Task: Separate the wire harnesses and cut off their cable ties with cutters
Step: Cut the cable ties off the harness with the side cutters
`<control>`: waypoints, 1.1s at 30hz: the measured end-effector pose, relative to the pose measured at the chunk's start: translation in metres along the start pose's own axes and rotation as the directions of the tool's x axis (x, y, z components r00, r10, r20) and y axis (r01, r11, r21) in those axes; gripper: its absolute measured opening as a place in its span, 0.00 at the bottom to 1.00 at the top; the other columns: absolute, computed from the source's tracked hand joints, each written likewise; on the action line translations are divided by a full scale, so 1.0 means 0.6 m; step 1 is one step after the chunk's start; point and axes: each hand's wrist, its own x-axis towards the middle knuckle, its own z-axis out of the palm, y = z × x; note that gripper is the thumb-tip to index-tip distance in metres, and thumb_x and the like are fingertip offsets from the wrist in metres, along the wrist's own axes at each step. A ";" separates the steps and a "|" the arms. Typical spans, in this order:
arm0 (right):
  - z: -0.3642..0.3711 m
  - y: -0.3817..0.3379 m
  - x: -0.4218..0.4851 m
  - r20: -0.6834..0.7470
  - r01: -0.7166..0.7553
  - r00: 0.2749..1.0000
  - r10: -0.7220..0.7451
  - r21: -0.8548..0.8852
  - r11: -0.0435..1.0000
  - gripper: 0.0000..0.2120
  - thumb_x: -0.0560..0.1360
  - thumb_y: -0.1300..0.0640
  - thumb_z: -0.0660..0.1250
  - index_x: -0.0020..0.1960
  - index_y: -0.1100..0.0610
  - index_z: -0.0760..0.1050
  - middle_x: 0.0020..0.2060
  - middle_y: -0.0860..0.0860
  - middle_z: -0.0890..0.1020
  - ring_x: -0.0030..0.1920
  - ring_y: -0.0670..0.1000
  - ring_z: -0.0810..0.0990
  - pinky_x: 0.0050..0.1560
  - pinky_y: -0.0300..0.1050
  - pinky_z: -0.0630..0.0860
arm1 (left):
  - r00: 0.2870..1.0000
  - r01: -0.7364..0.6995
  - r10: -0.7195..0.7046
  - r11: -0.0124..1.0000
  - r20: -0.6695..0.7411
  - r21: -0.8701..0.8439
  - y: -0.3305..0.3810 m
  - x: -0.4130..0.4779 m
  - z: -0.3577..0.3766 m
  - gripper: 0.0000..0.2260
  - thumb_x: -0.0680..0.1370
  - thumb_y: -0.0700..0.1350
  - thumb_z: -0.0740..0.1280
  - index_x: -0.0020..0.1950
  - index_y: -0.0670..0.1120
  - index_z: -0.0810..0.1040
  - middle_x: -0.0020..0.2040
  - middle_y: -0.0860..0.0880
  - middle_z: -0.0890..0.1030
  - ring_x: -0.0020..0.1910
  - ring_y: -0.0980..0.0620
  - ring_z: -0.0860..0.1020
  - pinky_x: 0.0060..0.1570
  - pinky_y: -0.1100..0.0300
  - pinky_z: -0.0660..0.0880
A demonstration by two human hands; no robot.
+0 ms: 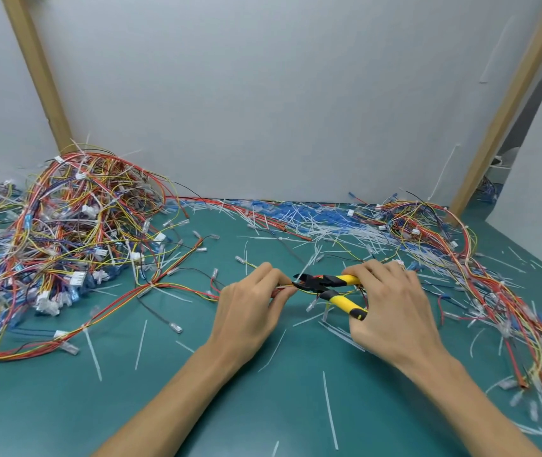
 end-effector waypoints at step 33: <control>0.013 -0.002 -0.005 0.302 -0.095 0.950 0.083 0.026 0.995 0.11 0.71 0.47 0.62 0.38 0.52 0.64 0.30 0.48 0.71 0.35 0.56 0.70 0.34 0.47 0.64 | 0.997 -0.034 0.035 0.999 0.062 -0.022 0.002 -0.001 -0.001 0.10 0.81 0.46 0.68 0.46 0.39 0.78 0.44 0.45 0.76 0.38 0.40 0.77 0.39 0.44 0.75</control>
